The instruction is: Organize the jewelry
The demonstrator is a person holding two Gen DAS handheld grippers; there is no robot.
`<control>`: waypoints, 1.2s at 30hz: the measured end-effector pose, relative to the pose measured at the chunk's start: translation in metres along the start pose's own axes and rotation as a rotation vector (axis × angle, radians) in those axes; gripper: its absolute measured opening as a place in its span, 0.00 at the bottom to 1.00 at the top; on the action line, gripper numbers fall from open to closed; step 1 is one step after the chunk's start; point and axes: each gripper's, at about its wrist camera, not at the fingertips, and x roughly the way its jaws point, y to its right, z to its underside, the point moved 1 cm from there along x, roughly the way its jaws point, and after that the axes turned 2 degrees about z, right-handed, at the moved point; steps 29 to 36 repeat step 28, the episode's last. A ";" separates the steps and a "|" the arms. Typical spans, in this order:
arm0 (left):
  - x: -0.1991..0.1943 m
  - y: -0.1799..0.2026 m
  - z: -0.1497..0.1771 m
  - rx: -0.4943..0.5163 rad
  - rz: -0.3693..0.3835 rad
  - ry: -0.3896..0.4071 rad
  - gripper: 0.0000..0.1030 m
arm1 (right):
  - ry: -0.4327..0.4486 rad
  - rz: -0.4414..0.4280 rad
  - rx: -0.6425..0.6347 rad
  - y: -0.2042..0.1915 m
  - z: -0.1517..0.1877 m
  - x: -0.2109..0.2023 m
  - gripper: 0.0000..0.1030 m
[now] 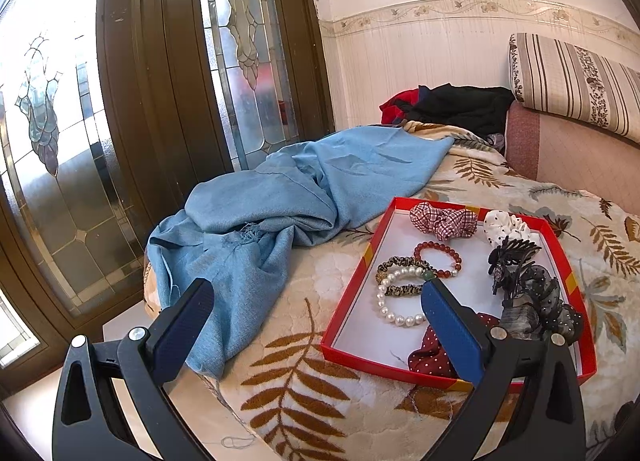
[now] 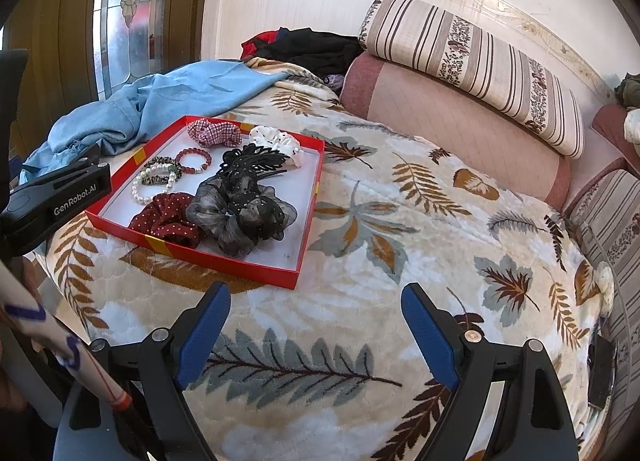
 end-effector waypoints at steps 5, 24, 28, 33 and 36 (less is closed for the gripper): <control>0.001 0.000 0.000 0.000 0.000 -0.001 1.00 | -0.001 -0.001 -0.001 0.000 0.000 0.001 0.88; 0.001 -0.001 0.002 0.010 -0.019 -0.001 1.00 | 0.000 -0.001 -0.001 0.001 0.000 0.000 0.88; 0.002 -0.001 0.002 0.019 0.006 -0.019 1.00 | -0.001 -0.001 0.003 0.002 0.001 0.000 0.88; 0.002 -0.001 0.002 0.019 0.006 -0.019 1.00 | -0.001 -0.001 0.003 0.002 0.001 0.000 0.88; 0.002 -0.001 0.002 0.019 0.006 -0.019 1.00 | -0.001 -0.001 0.003 0.002 0.001 0.000 0.88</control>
